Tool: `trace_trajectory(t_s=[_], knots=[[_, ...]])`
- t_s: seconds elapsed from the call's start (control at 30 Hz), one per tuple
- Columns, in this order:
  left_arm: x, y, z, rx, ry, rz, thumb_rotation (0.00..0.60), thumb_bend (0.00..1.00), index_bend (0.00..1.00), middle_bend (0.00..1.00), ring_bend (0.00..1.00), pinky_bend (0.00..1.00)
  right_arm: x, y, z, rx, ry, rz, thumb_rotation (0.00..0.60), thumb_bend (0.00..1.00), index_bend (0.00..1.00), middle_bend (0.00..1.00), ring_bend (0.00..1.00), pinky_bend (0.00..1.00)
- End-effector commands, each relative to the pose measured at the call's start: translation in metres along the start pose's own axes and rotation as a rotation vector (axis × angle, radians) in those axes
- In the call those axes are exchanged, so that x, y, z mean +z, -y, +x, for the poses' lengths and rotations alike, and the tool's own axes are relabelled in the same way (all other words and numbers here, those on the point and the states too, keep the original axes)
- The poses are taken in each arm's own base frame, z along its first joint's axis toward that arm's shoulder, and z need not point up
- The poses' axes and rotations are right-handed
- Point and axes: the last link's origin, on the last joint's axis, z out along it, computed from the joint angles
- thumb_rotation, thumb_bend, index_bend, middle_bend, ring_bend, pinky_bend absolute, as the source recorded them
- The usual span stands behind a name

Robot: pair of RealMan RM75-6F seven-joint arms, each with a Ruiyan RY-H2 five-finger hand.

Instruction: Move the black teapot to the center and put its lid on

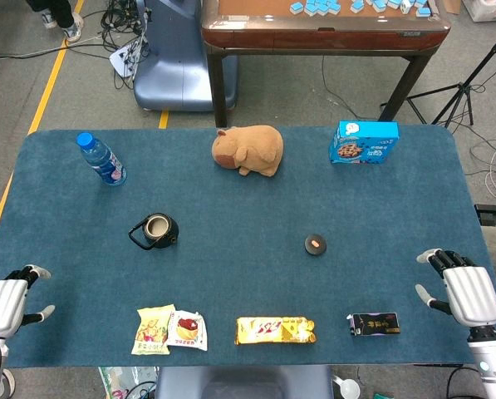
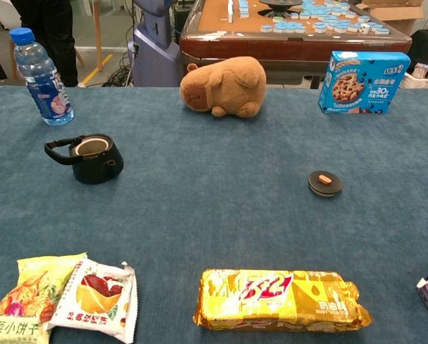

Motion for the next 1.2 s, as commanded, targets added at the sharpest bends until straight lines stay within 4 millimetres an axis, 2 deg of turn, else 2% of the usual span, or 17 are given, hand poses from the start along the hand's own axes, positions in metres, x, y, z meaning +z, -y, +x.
trace_trajectory(t_s=[0.03,0.63,0.77,0.87,0.93,1.0,1.07,1.2], knots=[[0.000,0.000,0.000,0.001,0.002,-0.002,0.600,0.02,0.41,0.38,0.42,0.67,0.000,0.001,0.000,-0.002,0.004,0.001,0.600,0.26,0.37,0.35,0.31,0.43],[-0.001,0.001,0.002,-0.012,-0.019,0.001,0.600,0.02,0.38,0.37,0.43,0.67,-0.001,0.001,0.001,0.005,0.004,0.003,0.600,0.26,0.37,0.35,0.31,0.43],[0.001,-0.004,0.002,-0.012,-0.037,-0.031,0.600,0.02,0.31,0.36,0.44,0.67,-0.004,0.000,0.003,0.012,-0.002,-0.006,0.600,0.26,0.37,0.35,0.31,0.43],[0.006,-0.009,0.001,-0.013,-0.044,-0.053,0.600,0.03,0.18,0.35,0.46,0.68,-0.006,-0.001,0.006,0.021,-0.021,-0.015,0.600,0.26,0.37,0.35,0.31,0.43],[0.010,-0.012,0.002,-0.012,-0.050,-0.073,0.600,0.05,0.15,0.35,0.48,0.70,-0.008,-0.001,0.007,0.025,-0.032,-0.015,0.600,0.26,0.37,0.35,0.31,0.43],[0.015,-0.016,0.005,-0.005,-0.054,-0.095,0.600,0.06,0.14,0.40,0.50,0.72,-0.008,-0.002,0.009,0.028,-0.037,-0.014,0.600,0.26,0.37,0.35,0.31,0.43],[0.021,-0.021,0.009,0.006,-0.060,-0.112,0.600,0.10,0.14,0.49,0.53,0.74,-0.009,-0.002,0.010,0.031,-0.039,-0.013,0.600,0.26,0.37,0.35,0.31,0.43],[0.031,-0.033,0.016,0.046,-0.084,-0.146,0.600,0.34,0.13,0.72,0.63,0.80,-0.009,-0.002,0.013,0.044,-0.052,0.004,0.600,0.26,0.37,0.35,0.31,0.43]])
